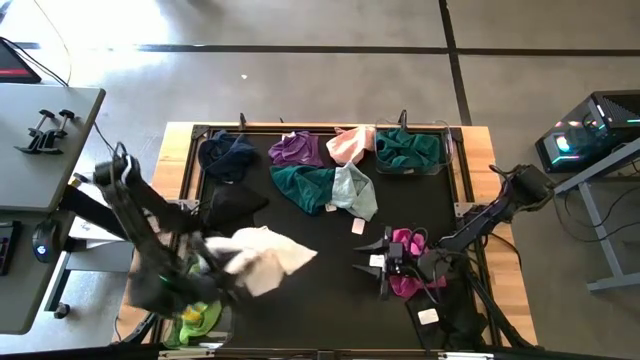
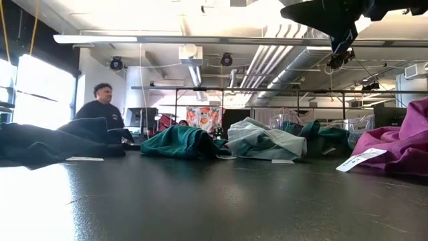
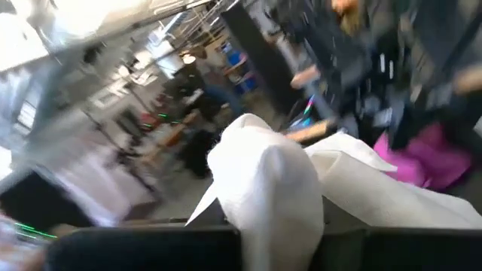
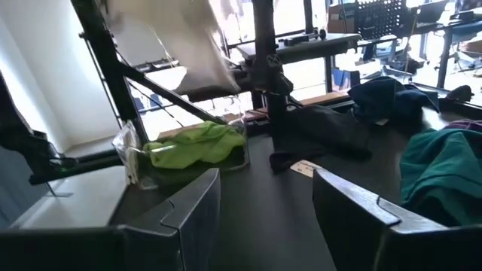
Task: Sort towels by color in basket
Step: Put the white towel into the bottom transparent bin
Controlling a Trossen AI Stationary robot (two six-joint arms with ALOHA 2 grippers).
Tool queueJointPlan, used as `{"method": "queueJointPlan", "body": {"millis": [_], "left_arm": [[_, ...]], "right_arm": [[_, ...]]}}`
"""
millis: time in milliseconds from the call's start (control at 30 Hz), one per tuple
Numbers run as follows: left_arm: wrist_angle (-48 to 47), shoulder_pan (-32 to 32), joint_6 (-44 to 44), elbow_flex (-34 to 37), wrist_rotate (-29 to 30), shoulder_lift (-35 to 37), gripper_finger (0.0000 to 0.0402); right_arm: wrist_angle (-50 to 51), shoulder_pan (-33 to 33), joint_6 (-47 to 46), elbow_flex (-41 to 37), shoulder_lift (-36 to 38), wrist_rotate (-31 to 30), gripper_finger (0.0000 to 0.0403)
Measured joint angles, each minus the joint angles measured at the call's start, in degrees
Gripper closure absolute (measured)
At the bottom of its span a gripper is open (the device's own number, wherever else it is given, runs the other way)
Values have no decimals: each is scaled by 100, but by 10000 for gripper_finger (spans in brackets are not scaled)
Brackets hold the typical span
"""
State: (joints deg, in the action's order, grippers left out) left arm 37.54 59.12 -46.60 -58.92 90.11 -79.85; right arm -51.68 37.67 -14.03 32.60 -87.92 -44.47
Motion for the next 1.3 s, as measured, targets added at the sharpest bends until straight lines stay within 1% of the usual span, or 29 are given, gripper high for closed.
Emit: {"method": "queueJointPlan", "body": {"millis": [67,200,267,333,367,433,533,567,700,767,833,900,967,1000,1100,1167,1300], "left_arm": [[-55,242,312,0,3,377,380],[-511,834,1069,0,0,921,380],[-890,1200,1653,0,-26,1147,380],[-1480,1550,2402,0,-273,1326,380],[-1866,1702,2874,0,-502,1417,380],[-2795,1916,4101,0,-1140,1622,380],[-4416,1953,6388,0,-2358,1914,380],[-4937,1893,7023,0,-2606,1975,380],[-7347,1483,9131,-228,-3208,2108,381],[-8664,1117,10242,-411,-3795,2084,381],[-9727,679,11110,-462,-4596,1989,381],[-10472,235,11564,-457,-5537,1822,381],[-10864,-102,11682,-457,-6477,1570,381],[-10901,-240,11624,-455,-6919,1421,381],[-10581,-502,11249,-411,-8045,982,381],[-10489,-588,11126,-340,-8610,696,381],[-10113,-637,10923,-76,-9308,183,381]], "right_arm": [[0,0,-8,0,0,-4,202],[25,0,-8,0,0,-3,202],[50,0,-8,0,0,-2,202],[52,0,-8,0,0,-2,202],[55,0,-8,0,0,-2,202],[72,0,3,0,0,0,202],[87,0,-6,0,0,0,202],[92,0,-6,0,0,0,202],[90,-25,-6,0,0,1,202],[90,-52,-18,0,0,2,202],[90,-76,-52,0,0,4,202],[90,-104,-52,0,0,4,202],[90,-129,-53,0,0,4,202],[90,-131,-64,0,0,4,202],[125,-131,-115,0,0,4,202],[129,-131,-115,0,0,6,202],[129,-131,-115,0,0,5,202]]}}
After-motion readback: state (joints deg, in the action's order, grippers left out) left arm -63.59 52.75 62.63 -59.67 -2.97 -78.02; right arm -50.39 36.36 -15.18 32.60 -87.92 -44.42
